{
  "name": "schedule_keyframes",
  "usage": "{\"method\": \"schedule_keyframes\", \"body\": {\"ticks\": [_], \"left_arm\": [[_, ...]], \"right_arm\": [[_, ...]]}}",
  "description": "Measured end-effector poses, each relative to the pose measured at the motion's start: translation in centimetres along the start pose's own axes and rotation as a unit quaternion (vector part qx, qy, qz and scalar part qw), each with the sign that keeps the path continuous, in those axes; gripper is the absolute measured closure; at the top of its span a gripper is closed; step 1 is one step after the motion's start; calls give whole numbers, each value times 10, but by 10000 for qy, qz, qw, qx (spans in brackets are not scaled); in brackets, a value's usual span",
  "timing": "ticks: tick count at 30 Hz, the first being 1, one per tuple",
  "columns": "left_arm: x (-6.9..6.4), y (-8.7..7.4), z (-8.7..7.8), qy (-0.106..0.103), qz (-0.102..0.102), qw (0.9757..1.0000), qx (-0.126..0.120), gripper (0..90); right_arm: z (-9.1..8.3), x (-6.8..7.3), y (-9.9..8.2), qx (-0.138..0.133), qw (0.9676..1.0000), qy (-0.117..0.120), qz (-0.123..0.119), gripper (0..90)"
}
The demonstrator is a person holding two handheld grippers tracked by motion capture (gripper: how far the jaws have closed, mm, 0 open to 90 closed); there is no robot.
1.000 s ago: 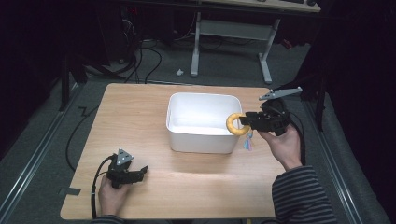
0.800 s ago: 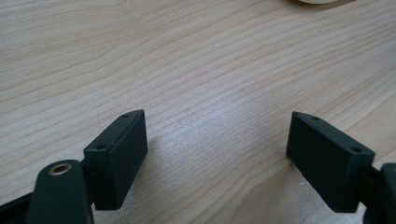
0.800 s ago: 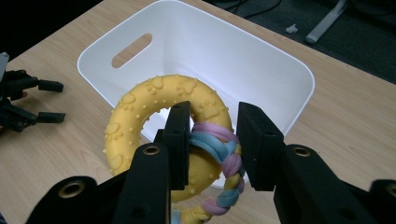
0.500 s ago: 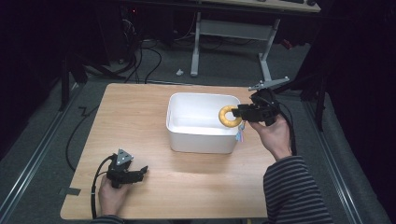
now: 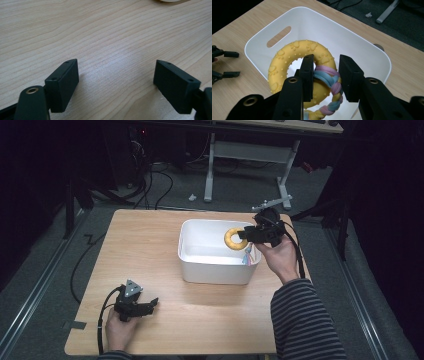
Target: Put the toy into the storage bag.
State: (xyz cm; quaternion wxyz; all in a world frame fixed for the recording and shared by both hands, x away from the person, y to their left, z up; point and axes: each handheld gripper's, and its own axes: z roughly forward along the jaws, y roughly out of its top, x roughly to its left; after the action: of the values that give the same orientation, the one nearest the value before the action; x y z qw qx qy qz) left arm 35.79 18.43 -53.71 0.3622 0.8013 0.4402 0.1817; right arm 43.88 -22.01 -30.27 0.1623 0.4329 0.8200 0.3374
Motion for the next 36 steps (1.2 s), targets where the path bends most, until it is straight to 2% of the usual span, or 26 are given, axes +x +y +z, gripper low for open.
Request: {"method": "schedule_keyframes", "body": {"ticks": [15,24,36], "left_arm": [[0,0,0,-8,-7,10000,-4,208],[0,0,0,-2,-4,10000,-4,208],[0,0,0,-13,-11,10000,-6,208]], "right_arm": [[28,0,4,135,9999,-42,-17,663],[42,0,1,237,9996,75,90,663],[55,5,-4,375,9992,131,-21,662]]}}
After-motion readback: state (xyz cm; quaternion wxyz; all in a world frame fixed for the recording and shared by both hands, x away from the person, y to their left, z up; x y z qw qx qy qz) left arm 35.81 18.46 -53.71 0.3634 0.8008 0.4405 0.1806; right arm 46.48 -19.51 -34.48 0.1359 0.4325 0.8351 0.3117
